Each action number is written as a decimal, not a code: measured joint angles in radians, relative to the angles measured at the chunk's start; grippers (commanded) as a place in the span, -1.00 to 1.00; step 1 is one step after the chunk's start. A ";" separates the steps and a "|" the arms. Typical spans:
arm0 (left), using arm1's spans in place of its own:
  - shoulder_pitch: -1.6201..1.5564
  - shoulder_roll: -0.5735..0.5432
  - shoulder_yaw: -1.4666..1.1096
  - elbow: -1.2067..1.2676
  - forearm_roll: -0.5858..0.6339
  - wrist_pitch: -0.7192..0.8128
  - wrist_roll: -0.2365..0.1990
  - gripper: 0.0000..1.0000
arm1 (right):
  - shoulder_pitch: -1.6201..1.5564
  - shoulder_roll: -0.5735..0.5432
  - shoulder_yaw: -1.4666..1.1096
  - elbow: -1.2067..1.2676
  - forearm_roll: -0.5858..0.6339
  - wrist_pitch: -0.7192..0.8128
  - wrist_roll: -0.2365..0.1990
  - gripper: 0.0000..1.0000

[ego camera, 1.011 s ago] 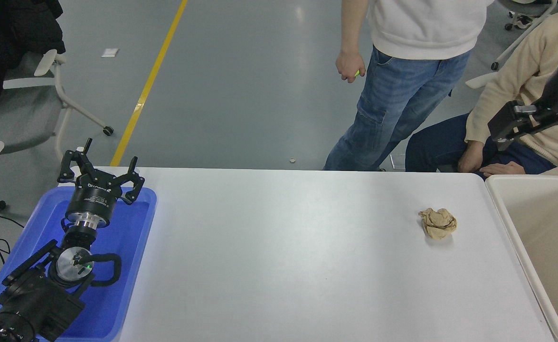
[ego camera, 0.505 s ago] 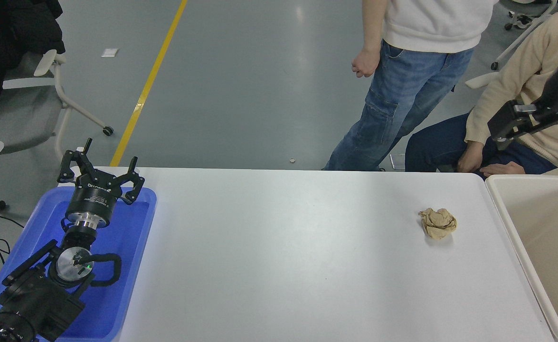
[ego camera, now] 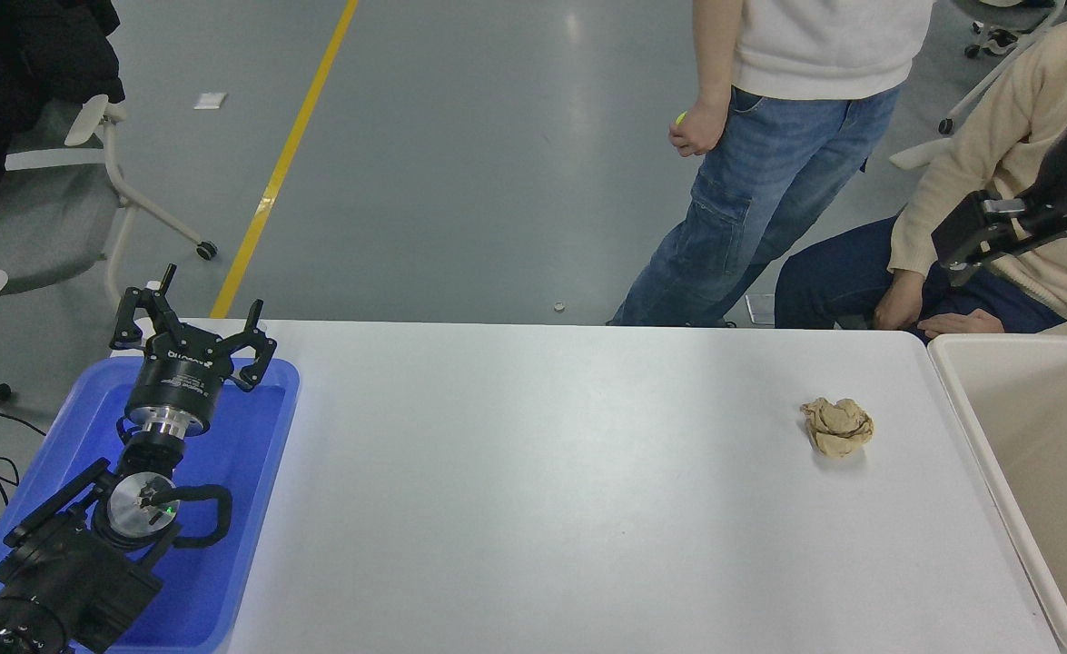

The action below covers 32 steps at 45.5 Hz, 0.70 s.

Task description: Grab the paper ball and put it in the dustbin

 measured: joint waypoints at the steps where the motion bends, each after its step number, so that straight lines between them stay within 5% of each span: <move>1: 0.000 0.000 0.000 0.000 0.000 0.000 0.000 1.00 | -0.001 0.000 0.000 0.000 0.001 0.000 0.000 1.00; 20: 0.000 0.000 0.000 0.000 0.000 -0.002 -0.001 1.00 | -0.230 0.001 0.109 -0.071 0.013 -0.006 -0.001 1.00; 32: 0.000 0.000 0.000 0.000 0.000 -0.003 -0.001 1.00 | -0.441 0.007 0.159 -0.129 0.007 -0.189 -0.002 1.00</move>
